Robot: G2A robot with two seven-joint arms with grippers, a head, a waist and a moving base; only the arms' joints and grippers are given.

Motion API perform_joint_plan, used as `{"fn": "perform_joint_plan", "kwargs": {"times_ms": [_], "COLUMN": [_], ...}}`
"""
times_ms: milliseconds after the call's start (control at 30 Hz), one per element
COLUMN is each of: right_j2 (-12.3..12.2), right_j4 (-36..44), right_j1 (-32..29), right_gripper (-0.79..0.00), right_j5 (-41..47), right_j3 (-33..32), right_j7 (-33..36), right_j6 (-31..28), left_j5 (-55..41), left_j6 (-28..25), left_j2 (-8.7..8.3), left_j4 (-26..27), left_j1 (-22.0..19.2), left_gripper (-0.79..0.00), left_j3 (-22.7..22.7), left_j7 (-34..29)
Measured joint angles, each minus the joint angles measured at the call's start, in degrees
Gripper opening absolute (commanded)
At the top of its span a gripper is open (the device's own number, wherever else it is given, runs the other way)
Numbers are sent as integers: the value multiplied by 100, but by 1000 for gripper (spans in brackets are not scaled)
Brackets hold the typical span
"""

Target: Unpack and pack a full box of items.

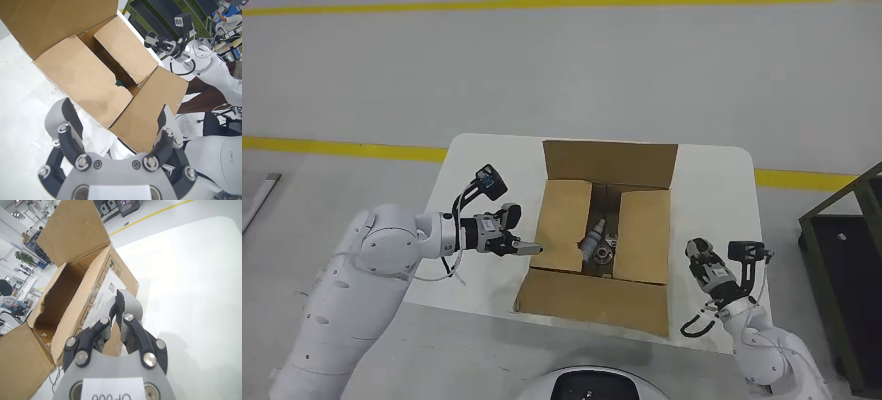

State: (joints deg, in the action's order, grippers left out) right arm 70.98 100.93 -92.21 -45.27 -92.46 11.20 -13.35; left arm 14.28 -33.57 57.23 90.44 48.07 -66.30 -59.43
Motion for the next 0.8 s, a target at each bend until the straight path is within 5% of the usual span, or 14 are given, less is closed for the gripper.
{"fn": "perform_joint_plan", "kwargs": {"times_ms": [467,800], "right_j2": [27,52], "right_j4": [-42,149], "right_j1": [280,403], "right_gripper": [-785,-785], "right_j5": [-174,-261], "right_j3": [770,931], "right_j7": [258,23], "right_j6": [-322,76], "left_j5": [496,1747], "left_j6": [242,1126], "left_j2": [-6,153], "left_j4": [98,240], "left_j1": [35,-466], "left_gripper": [0,0], "left_j3": [16,783], "left_j7": [284,436]}}
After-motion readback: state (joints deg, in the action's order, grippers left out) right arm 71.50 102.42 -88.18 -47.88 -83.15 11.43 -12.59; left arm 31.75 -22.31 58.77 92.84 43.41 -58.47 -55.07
